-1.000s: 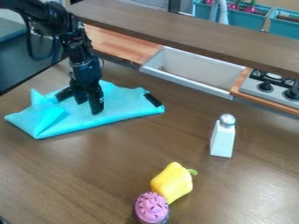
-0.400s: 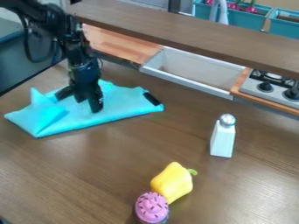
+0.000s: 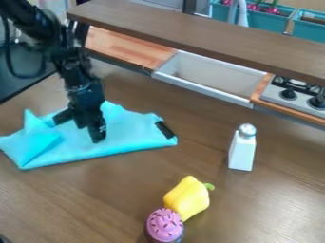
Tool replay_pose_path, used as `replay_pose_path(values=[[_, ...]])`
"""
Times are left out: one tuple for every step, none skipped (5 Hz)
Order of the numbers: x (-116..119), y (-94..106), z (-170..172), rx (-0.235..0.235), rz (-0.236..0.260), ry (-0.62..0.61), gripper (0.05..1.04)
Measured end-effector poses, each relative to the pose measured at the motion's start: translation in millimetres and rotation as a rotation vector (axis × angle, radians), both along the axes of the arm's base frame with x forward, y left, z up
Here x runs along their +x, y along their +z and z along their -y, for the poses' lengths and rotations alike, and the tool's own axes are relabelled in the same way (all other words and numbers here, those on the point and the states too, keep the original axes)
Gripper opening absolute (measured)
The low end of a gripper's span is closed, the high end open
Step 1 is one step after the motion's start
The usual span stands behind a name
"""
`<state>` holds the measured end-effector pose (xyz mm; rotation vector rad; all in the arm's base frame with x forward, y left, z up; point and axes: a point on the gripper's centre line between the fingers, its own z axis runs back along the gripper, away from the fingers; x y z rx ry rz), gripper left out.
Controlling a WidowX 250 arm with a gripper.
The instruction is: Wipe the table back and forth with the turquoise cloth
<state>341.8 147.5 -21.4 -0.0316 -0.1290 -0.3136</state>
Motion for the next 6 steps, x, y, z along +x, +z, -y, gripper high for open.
replay_pose_path(values=[[-20.2, -0.5, 13.4, 0.002, -0.004, -0.054, 0.999], [-35.9, -2.1, 22.5, 0.01, -0.007, -0.091, 0.999], [-52.6, -3.6, 30.2, 0.022, -0.01, -0.126, 0.999], [-67.2, -3.5, 37.8, 0.027, -0.011, -0.155, 0.999], [-79.6, -3.6, 45.3, 0.022, -0.018, -0.182, 0.999], [-77.8, -3.7, 44.5, 0.022, -0.017, -0.179, 1.001]])
